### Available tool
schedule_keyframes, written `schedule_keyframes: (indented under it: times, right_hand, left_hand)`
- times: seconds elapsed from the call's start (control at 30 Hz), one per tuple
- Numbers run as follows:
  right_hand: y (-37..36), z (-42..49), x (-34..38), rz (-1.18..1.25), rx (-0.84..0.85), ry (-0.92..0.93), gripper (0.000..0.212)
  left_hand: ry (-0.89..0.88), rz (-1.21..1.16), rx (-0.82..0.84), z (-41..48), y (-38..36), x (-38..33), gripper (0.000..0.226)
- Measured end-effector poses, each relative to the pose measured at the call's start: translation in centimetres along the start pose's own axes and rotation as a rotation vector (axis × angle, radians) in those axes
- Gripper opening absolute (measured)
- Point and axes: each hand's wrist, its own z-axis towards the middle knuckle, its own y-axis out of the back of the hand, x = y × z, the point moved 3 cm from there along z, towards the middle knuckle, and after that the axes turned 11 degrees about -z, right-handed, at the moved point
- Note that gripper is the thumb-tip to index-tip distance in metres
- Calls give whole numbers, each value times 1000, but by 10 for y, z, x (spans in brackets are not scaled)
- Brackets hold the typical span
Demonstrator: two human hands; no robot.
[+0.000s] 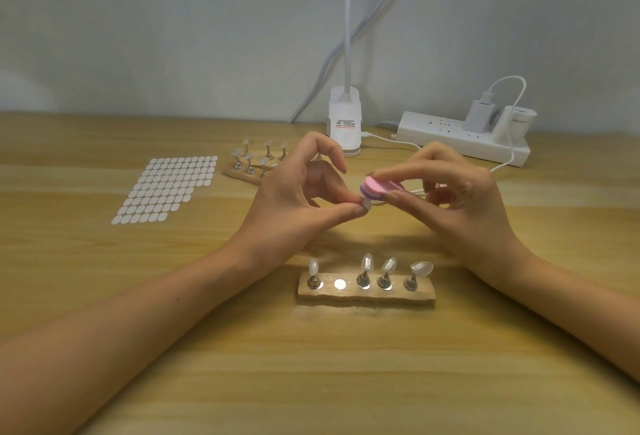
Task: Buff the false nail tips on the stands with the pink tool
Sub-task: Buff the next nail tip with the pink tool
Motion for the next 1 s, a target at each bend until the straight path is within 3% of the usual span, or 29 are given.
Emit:
schedule_keyframes:
  times: [0.13,0.23,0.33,0.47,0.57,0.67,0.77,0.9,1.0]
  right_hand:
    - [-3,-1,3,-13,50,77,19]
    - [0,0,0,6,5,-10,20]
    - [-2,-1,3,-5,50,69,20]
    - [0,0,1,6,6,-3,19]
    - [-3,-2,5,-18,55,102,18]
    - [1,0,1,-11,1,7,20]
    - [-2,-2,6,-51,47,120,18]
    - [1,0,2,-30,-1,30,20]
    - [-2,-1,2,-51,37,108,21]
  left_hand:
    - [1,-10,13,0,-1,-1,42]
    - [10,-6,-7,0,0,-1,43]
    - [0,-4,17,0,-1,-2,42]
    - [17,-7,-1,0,-1,-1,43]
    - [23,-17,5,0,-2,-2,44]
    - [29,14,-18,-1,0,-2,44]
    - [24,12,-10,-1,-1,-3,45]
    - [25,47,-44,-1,0,-3,44]
    - [6,53,-38,-2,0,-3,43]
